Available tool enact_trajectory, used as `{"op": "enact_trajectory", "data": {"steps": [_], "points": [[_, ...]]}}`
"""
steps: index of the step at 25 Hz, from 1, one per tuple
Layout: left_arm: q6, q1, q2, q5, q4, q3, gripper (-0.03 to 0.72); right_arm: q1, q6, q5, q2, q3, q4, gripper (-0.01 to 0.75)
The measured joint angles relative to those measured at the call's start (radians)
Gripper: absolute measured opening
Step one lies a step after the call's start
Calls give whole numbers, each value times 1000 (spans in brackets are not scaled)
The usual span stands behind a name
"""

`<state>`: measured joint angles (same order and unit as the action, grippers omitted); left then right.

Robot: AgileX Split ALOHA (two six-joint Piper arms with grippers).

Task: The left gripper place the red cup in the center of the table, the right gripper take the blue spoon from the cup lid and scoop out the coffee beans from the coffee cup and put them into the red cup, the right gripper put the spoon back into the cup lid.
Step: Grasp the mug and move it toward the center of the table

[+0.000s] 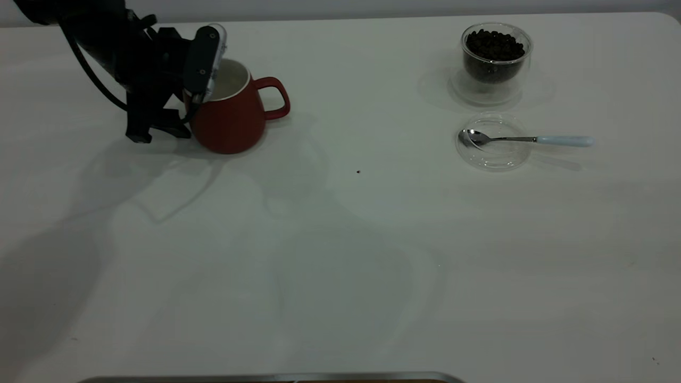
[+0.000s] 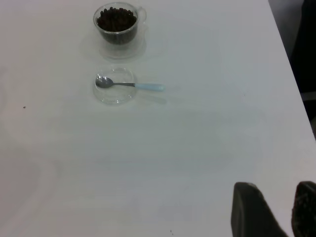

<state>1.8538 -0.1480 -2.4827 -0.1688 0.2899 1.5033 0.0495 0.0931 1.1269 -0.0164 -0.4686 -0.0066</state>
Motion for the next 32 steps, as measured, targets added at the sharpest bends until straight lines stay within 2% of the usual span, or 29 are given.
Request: {"op": "enact_trajectory", "data": {"steps": [13,24,32], "points": [[28,-92,-3,4,6,0,561,0,0,0,0,0,0,241],[29,-178,-16,15,121,2,561,0,1,0,0,0,0,241],[32,-203,-17,15,155,2,561,0,0,0,0,0,0,241]]}}
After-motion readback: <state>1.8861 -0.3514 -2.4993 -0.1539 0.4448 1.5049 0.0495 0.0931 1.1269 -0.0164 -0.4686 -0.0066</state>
